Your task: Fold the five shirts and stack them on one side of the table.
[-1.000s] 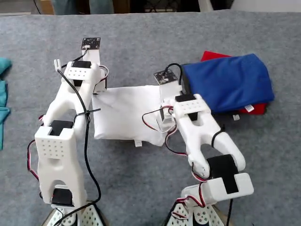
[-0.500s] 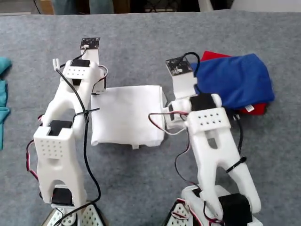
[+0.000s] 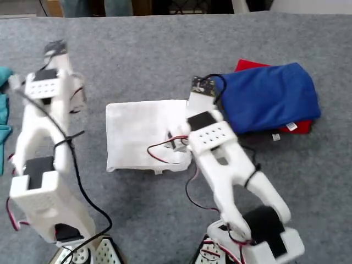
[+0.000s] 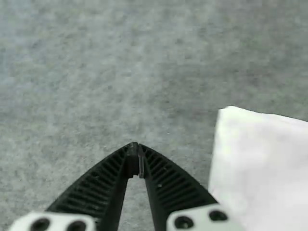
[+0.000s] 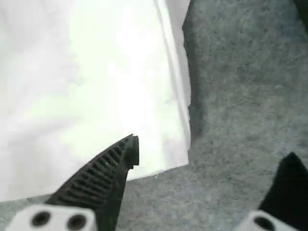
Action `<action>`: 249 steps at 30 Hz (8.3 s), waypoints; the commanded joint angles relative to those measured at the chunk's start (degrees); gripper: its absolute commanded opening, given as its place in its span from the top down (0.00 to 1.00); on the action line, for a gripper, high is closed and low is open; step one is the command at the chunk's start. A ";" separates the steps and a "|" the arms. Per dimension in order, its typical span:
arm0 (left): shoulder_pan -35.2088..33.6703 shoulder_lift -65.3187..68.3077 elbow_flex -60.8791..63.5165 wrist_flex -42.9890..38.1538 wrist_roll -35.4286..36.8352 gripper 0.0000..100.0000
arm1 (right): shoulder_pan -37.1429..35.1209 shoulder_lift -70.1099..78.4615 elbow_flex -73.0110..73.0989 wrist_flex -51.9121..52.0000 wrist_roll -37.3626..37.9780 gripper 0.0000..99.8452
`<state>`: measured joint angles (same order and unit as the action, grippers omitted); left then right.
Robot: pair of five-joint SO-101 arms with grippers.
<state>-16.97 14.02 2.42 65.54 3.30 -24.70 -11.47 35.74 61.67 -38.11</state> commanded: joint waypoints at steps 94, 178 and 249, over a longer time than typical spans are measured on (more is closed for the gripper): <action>-5.49 -9.58 25.63 -22.15 -0.18 0.97 | 48.26 27.12 -61.32 14.24 57.67 0.98; -43.91 -37.80 36.97 -11.60 -16.35 0.67 | -15.38 23.34 -51.74 33.67 40.62 0.77; -44.00 -29.10 27.82 -1.41 -2.46 0.67 | -17.49 33.36 -32.04 15.30 5.10 0.87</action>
<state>-60.57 -14.73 32.48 63.78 1.36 -41.67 21.49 4.18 76.00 -32.40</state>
